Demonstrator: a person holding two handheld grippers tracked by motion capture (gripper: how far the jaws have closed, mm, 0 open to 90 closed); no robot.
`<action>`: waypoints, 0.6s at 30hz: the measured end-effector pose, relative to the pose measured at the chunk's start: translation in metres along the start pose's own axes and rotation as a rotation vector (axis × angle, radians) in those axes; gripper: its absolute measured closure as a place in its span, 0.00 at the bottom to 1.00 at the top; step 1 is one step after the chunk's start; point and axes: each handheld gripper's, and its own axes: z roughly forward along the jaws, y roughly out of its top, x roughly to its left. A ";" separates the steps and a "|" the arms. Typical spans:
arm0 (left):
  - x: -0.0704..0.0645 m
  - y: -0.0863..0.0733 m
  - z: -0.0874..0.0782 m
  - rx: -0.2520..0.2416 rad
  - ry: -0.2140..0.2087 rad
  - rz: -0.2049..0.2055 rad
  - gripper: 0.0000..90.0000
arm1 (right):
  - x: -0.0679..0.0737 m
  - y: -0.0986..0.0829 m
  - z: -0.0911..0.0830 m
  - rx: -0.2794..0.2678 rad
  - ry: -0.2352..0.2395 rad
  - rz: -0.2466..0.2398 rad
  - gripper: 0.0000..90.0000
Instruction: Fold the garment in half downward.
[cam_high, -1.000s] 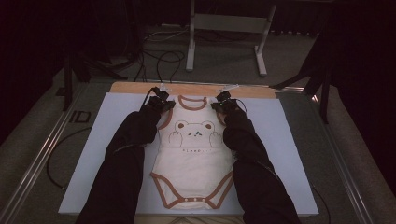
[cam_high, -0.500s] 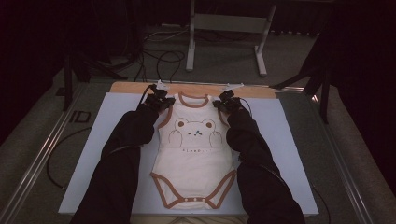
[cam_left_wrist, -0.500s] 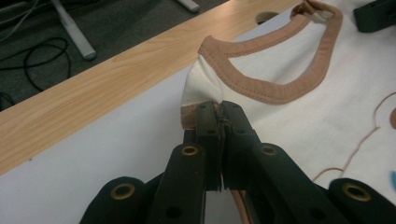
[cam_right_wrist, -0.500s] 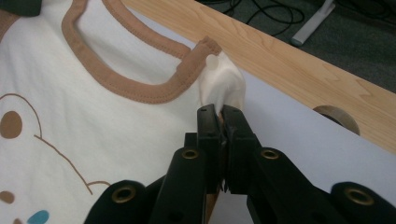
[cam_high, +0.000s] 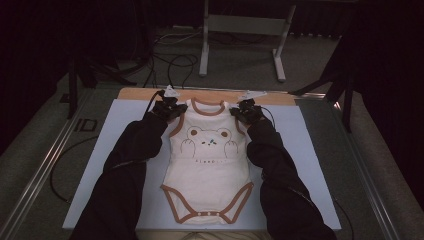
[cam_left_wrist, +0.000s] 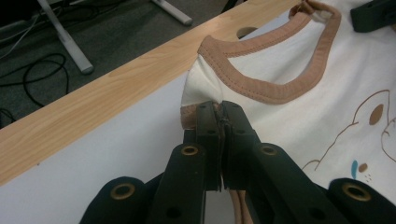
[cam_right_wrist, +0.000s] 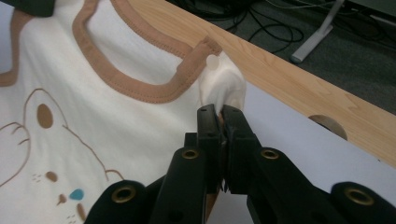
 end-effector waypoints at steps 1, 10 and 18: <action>-0.001 0.000 -0.002 -0.007 -0.002 -0.004 0.98 | 0.002 0.000 -0.002 -0.004 0.001 -0.003 0.97; -0.008 0.001 -0.017 -0.026 -0.023 0.010 0.98 | 0.012 -0.002 -0.019 -0.025 0.012 -0.023 0.97; -0.015 -0.001 -0.032 -0.042 -0.033 0.029 0.98 | 0.021 -0.004 -0.034 -0.050 0.015 -0.040 0.97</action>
